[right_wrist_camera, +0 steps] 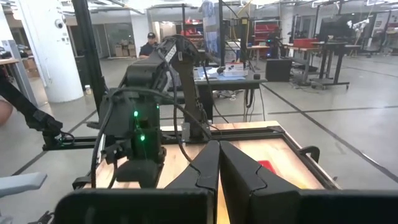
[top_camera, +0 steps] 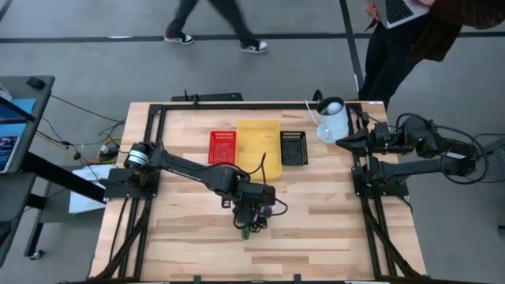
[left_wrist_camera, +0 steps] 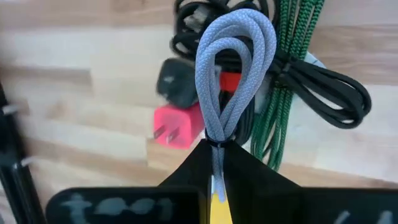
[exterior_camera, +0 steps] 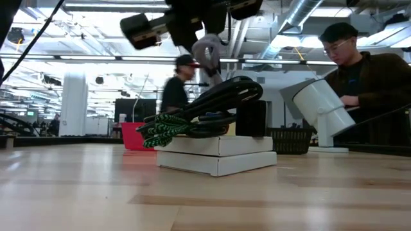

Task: Pick and place items into bin
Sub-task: Put the gray charger cable in the yellow bin

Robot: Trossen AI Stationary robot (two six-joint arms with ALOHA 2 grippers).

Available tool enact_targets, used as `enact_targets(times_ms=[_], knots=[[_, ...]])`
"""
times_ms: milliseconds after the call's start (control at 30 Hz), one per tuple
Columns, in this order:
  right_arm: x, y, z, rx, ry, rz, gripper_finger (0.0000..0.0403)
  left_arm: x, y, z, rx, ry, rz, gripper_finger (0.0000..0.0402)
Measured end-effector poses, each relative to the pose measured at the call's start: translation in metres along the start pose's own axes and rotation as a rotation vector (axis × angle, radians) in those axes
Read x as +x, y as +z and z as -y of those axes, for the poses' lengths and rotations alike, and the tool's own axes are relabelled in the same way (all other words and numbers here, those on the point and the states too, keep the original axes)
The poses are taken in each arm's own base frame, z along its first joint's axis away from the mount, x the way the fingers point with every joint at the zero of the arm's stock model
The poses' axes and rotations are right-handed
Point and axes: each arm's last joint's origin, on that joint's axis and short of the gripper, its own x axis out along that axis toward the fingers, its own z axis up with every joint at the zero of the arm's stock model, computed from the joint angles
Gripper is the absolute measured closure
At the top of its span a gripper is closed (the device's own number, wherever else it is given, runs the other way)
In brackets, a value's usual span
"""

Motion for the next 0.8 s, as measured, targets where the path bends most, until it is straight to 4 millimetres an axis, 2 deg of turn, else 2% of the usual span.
enact_targets(times_ms=[167,333,567,800], knots=[[0.000,0.000,0.000,0.000,0.000,0.000,0.0395,-0.021,-0.019,-0.015,-0.149,0.018,-0.024,0.0392],[0.000,0.000,0.000,0.000,0.000,0.000,0.0395,-0.046,-0.050,-0.028,-0.300,0.020,-0.056,0.0397],[0.000,0.000,0.000,0.000,0.000,0.000,0.0395,-0.073,-0.118,-0.039,-0.523,0.070,-0.117,0.0395],[0.000,0.000,0.000,0.000,0.000,0.000,0.0395,-0.084,-0.193,-0.031,-0.715,0.091,-0.171,0.0394]])
